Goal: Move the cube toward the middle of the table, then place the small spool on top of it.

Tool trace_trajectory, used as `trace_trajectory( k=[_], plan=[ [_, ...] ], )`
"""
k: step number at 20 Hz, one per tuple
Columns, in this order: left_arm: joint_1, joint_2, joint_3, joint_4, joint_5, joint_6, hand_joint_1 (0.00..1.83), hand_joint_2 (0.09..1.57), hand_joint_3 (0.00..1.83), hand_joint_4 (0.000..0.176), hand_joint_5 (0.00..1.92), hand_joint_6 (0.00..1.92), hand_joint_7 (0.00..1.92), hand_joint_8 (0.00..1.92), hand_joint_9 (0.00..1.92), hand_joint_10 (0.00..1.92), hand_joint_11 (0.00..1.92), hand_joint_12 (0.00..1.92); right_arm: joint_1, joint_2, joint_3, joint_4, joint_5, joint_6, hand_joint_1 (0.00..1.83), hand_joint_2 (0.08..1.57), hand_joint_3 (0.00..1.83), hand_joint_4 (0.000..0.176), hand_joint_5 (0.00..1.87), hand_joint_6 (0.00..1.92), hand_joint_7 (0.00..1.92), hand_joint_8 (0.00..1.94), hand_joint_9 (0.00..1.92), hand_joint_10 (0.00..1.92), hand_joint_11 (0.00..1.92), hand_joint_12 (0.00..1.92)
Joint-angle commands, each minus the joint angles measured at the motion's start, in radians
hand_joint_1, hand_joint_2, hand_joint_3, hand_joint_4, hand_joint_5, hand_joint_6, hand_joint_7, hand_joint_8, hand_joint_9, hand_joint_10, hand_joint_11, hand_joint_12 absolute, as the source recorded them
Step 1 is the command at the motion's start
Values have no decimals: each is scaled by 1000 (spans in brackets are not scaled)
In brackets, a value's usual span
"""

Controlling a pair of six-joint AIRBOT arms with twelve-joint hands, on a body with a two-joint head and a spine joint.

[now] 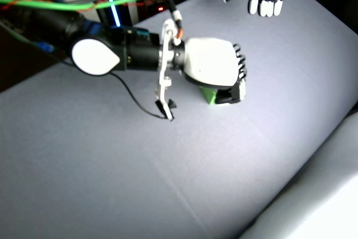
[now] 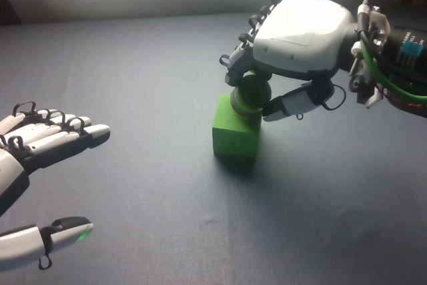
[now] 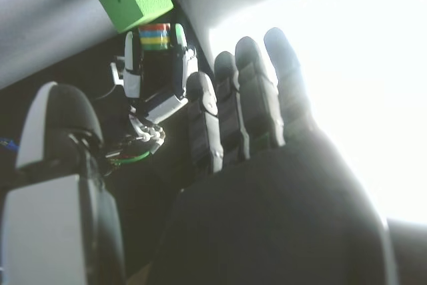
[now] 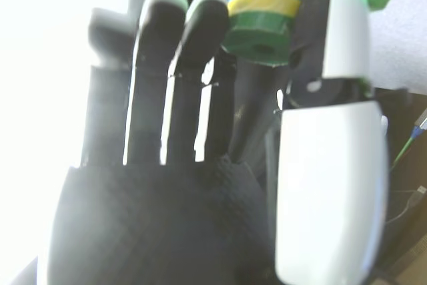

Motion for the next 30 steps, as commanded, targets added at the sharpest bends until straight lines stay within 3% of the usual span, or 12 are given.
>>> trace_trajectory(
  k=[1, 3, 4, 7, 9, 13, 16, 18, 20, 21, 29, 30],
  plan=[
    [-5, -4, 3, 4, -122, -8, 848, 1077, 0, 71, 383, 1, 316, 1, 273, 2, 35, 453, 14, -2, 1, 17, 83, -9, 1190, 1029, 0, 0, 1171, 662, 935, 1424, 937, 1787, 975, 1920],
    [-5, -4, 3, 4, -122, -9, 853, 1078, 0, 78, 380, 1, 311, 0, 269, 1, 27, 449, 14, -5, 0, 17, 79, -21, 1175, 1048, 2, 0, 1122, 733, 905, 1420, 925, 1765, 970, 1921],
    [-5, -4, 3, 4, -123, -9, 846, 1074, 0, 80, 387, 3, 320, 4, 276, 3, 30, 447, 14, -6, -3, 17, 75, -29, 1094, 1030, 0, 0, 796, 393, 891, 520, 917, 716, 772, 1279],
    [-5, -4, 3, 4, -123, -9, 891, 1079, 0, 71, 384, 1, 306, 1, 261, 1, 9, 439, 14, -7, -3, 17, 73, -29, 1010, 938, 0, 45, 608, 4, 748, 34, 874, 377, 657, 1243],
    [-5, -4, 3, 4, -124, -10, 877, 1081, 1, 75, 378, 0, 305, 1, 259, 1, 11, 439, 14, -7, -3, 17, 71, -29, 976, 933, 0, 87, 480, 0, 638, 1, 780, 335, 505, 1225],
    [-5, -5, 2, 1, -126, -10, 868, 1078, 0, 77, 384, 2, 314, 4, 269, 6, 20, 444, 14, -6, -11, 18, 69, -29, 1026, 891, 0, 91, 331, 0, 510, 0, 640, 151, 269, 1165],
    [-5, -1, 4, -5, -141, -10, 887, 1081, 0, 84, 357, 0, 296, 0, 259, 5, 26, 449, 14, 21, -37, 32, 92, -29, 1035, 876, 0, 173, 9, 0, 115, 0, 273, 5, 3, 969],
    [-10, 14, 9, -11, -150, -8, 894, 1075, 0, 76, 351, 0, 279, 0, 277, 9, 105, 490, 14, 62, -68, 82, 160, -29, 948, 912, 8, 176, 0, 0, 4, 0, 127, 0, 0, 915],
    [-15, 32, 11, -27, -183, 9, 855, 1086, 0, 45, 359, 0, 283, 0, 273, 1, 133, 443, -7, 159, -117, 155, 283, -29, 823, 925, 5, 176, 0, 0, 0, 0, 4, 0, 0, 280],
    [-16, 36, 13, -32, -195, 11, 791, 1086, 0, 69, 328, 0, 290, 0, 272, 0, 133, 339, -25, 188, -137, 172, 324, -29, 734, 916, 0, 176, 0, 0, 0, 0, 0, 0, 0, 55],
    [-36, 47, 29, -74, -298, 6, 656, 1116, 0, 74, 154, 1, 221, 0, 238, 0, 204, 237, -332, 367, -304, 416, 869, -25, 940, 976, 15, 176, 0, 0, 0, 0, 0, 0, 0, 0],
    [-44, 46, 32, -69, -298, 2, 669, 1054, 4, 42, 210, 3, 318, 7, 335, 4, 175, 516, -380, 376, -317, 445, 932, -25, 922, 970, 7, 176, 0, 0, 0, 0, 0, 0, 0, 0]
  ],
)
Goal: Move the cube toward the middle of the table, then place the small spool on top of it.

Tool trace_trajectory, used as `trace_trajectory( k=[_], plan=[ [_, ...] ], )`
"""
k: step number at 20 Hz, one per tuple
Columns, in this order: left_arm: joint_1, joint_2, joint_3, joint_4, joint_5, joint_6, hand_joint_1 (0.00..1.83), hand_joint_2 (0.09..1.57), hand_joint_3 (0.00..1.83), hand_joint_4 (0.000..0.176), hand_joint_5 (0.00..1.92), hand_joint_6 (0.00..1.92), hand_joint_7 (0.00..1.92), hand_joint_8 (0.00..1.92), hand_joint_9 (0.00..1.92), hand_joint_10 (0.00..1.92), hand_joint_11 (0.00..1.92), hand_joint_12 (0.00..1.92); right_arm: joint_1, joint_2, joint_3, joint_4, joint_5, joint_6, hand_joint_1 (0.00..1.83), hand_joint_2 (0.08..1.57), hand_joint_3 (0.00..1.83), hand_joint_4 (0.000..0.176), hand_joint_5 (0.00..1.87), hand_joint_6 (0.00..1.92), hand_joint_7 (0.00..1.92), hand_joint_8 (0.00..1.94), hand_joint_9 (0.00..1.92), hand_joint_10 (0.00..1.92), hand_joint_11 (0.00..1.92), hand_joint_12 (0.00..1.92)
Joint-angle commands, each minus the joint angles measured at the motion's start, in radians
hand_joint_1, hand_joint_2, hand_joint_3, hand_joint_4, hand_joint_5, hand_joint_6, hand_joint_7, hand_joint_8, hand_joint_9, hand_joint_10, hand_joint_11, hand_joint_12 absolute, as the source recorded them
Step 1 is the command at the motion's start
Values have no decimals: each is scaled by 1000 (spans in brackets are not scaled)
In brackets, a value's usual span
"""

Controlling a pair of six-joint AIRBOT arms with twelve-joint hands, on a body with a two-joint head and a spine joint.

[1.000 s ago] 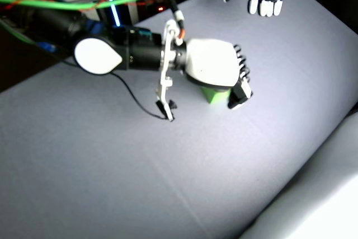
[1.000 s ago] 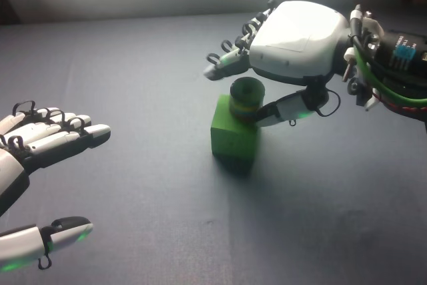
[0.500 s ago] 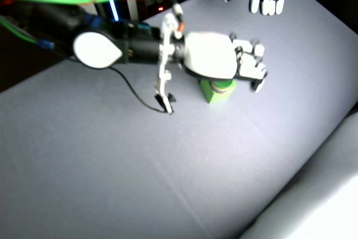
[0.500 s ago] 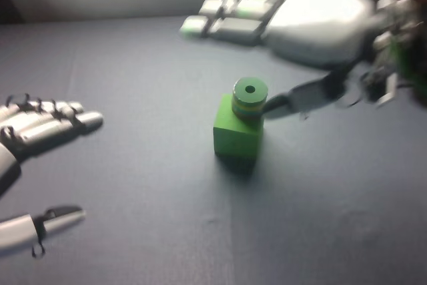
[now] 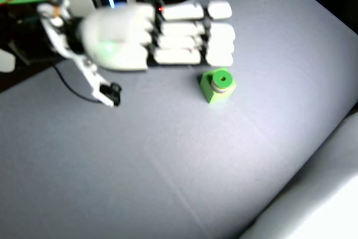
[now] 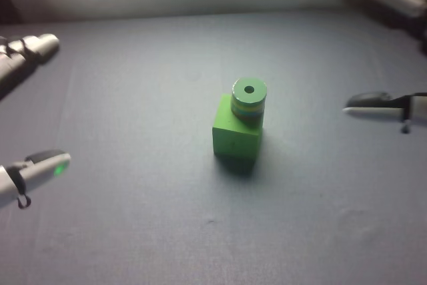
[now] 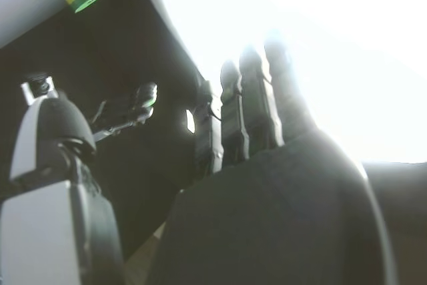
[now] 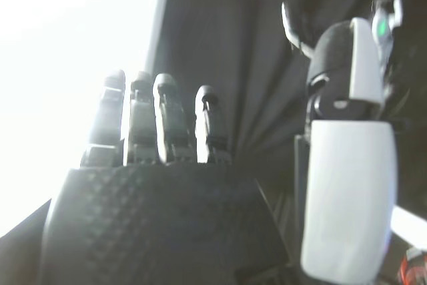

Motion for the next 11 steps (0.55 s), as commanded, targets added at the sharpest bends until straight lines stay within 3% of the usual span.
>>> trace_trajectory(
  k=[1, 2, 3, 4, 5, 6, 7, 8, 9, 10, 11],
  plan=[
    [-18, 2, 12, 18, -126, -18, 595, 1029, 0, 17, 254, 4, 403, 8, 443, 10, 222, 700, -29, 12, -11, 56, 214, 2, 896, 994, 16, 176, 0, 0, 0, 0, 0, 0, 0, 0],
    [-28, -4, 19, 24, -126, -33, 531, 1051, 0, 0, 244, 0, 405, 2, 463, 4, 193, 822, -58, 17, -20, 75, 250, 2, 803, 989, 11, 176, 0, 0, 0, 0, 0, 0, 0, 0],
    [-40, -10, 27, 32, -126, -48, 416, 1143, 7, 0, 259, 2, 312, 0, 400, 0, 154, 857, -94, 26, -30, 96, 288, 2, 823, 988, 8, 176, 0, 0, 8, 3, 0, 0, 0, 0],
    [-50, -12, 30, 38, -126, -52, 260, 1215, 25, 69, 194, 1, 262, 0, 341, 1, 94, 847, -121, 33, -39, 115, 318, 2, 809, 1020, 19, 170, 0, 0, 7, 2, 0, 0, 0, 0],
    [-56, -11, 31, 42, -126, -52, 167, 1299, 14, 107, 335, 21, 253, 0, 303, 0, 29, 860, -137, 36, -43, 124, 335, 2, 804, 1052, 10, 174, 0, 0, 33, 4, 0, 0, 5, 3],
    [-67, -11, 33, 50, -126, -56, 84, 1322, 12, 96, 374, 24, 233, 1, 298, 1, 5, 854, -161, 41, -50, 135, 362, 2, 813, 1079, 16, 169, 0, 0, 41, 5, 0, 0, 0, 0],
    [-83, -13, 36, 62, -126, -57, 16, 1284, 0, 111, 247, 31, 152, 14, 237, 13, 0, 455, -173, 47, -58, 138, 386, 2, 757, 1160, 14, 124, 0, 0, 68, 5, 26, 4, 15, 10],
    [-95, -13, 37, 72, -126, -56, 2, 1268, 0, 93, 258, 21, 144, 8, 209, 6, 0, 90, -181, 51, -64, 138, 403, 2, 719, 1219, 6, 76, 0, 0, 95, 3, 74, 8, 56, 45],
    [-121, -15, 39, 90, -126, -54, 0, 1271, 0, 0, 407, 25, 138, 2, 189, 1, 0, 17, -192, 59, -75, 138, 429, -4, 733, 1199, 1, 42, 15, 4, 197, 47, 238, 1, 56, 421],
    [-141, -14, 39, 104, -126, -49, 37, 1312, 0, 0, 332, 4, 199, 14, 216, 5, 0, 164, -206, 70, -88, 138, 460, -16, 616, 1279, 0, 47, 2, 0, 210, 14, 298, 2, 10, 656],
    [-150, -13, 39, 111, -126, -44, 172, 1356, 4, 117, 179, 3, 160, 4, 206, 2, 0, 225, -213, 77, -97, 144, 465, -19, 625, 1297, 0, 21, 171, 18, 245, 7, 325, 5, 1, 734]
  ],
)
